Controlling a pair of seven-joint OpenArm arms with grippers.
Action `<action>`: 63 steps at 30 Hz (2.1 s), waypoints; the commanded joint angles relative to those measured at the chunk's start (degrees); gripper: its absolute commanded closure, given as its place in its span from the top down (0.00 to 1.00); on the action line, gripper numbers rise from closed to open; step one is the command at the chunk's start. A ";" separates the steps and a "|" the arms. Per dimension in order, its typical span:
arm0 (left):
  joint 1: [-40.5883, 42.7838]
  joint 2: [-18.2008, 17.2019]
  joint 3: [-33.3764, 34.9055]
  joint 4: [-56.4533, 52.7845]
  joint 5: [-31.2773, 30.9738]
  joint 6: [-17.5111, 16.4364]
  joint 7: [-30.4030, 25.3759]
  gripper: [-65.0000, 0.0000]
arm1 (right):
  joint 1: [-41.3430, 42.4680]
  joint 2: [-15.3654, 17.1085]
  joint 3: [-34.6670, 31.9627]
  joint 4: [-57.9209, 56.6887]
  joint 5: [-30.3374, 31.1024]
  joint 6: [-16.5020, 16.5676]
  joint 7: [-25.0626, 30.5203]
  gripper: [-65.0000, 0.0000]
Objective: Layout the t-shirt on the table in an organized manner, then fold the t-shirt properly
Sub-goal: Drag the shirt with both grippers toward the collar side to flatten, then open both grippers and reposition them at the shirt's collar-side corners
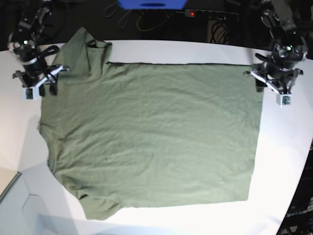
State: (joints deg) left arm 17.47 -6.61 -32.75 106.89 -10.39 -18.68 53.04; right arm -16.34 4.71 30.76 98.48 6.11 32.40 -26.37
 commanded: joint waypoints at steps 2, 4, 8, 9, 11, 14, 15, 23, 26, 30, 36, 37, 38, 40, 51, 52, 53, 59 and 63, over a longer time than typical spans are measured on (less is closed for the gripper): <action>2.17 -0.55 -0.26 0.76 -0.20 -0.09 -3.94 0.54 | -1.99 0.61 0.14 3.55 2.02 0.08 1.89 0.45; 4.46 -0.47 -0.26 0.49 -0.20 -0.09 -7.28 0.59 | -4.01 0.52 0.05 5.04 2.20 0.08 1.89 0.51; 6.13 -0.11 -0.26 0.49 -0.20 -0.09 -9.04 0.68 | -6.04 -0.80 0.14 5.39 2.29 0.08 1.89 0.63; 6.39 -0.11 -0.26 0.49 -0.20 -0.09 -9.04 0.68 | -6.56 -0.97 0.14 5.30 2.29 0.08 1.89 0.65; 7.18 -0.11 -0.26 -0.47 -0.20 -0.09 -9.48 0.68 | -7.79 -1.06 0.14 5.39 2.29 0.08 1.97 0.66; 7.10 -0.11 -0.26 -3.46 -0.29 -0.09 -9.74 0.68 | -8.41 -1.06 0.23 5.39 2.29 0.08 1.97 0.66; 6.92 -0.11 -0.26 -4.69 -0.29 -0.09 -9.74 0.68 | -8.50 -1.06 0.23 5.39 2.29 0.08 1.97 0.66; 6.83 -0.11 -0.70 -11.46 -0.29 -6.07 -14.13 0.68 | -9.73 -1.33 0.23 5.39 2.29 0.08 1.97 0.66; 5.78 -0.03 -2.90 -13.05 -0.29 -6.86 -14.13 0.68 | -9.73 -2.64 1.54 5.39 2.29 0.08 1.97 0.66; 5.16 0.77 -6.15 -14.80 -0.29 -6.95 -14.13 0.68 | -9.55 -3.44 3.13 5.39 2.29 1.93 1.97 0.66; 4.20 0.77 -6.76 -15.68 -0.29 -6.95 -14.13 0.68 | -9.55 -3.52 4.01 5.22 2.29 2.63 1.97 0.66; 4.28 0.77 -6.76 -15.24 -0.29 -7.04 -14.13 0.68 | -9.55 -3.52 4.01 5.22 2.29 2.63 1.97 0.66; 4.28 0.77 -6.76 -15.07 -0.29 -7.04 -14.13 0.68 | -9.64 -3.52 4.01 5.22 2.29 2.63 1.97 0.66; 4.11 0.77 -7.12 -15.07 -0.29 -7.04 -14.13 0.68 | -9.64 -3.52 4.18 5.22 2.29 2.63 1.97 0.66; 3.93 0.24 -7.12 -15.68 -7.50 -7.04 -14.13 0.68 | -10.34 -4.67 5.24 5.30 2.29 2.72 1.97 0.66; 3.93 0.24 -7.12 -15.68 -7.50 -7.04 -14.13 0.68 | -10.43 -4.67 5.24 5.30 2.29 2.72 1.97 0.66; 3.93 0.24 -7.12 -15.68 -7.50 -7.04 -14.13 0.68 | -10.43 -4.67 5.24 5.30 2.29 2.72 1.97 0.66; 2.79 0.24 -7.12 -15.77 -7.50 -7.04 -14.13 0.65 | -10.61 -4.67 5.24 5.30 2.29 2.72 1.97 0.66; 2.70 0.24 -7.12 -15.77 -7.50 -7.04 -14.13 0.38 | -10.69 -4.67 5.24 5.30 2.29 2.72 1.97 0.66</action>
State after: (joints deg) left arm 20.16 -5.85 -39.66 90.35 -17.41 -25.56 39.44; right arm -26.72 -0.34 35.62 102.80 7.77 34.72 -25.71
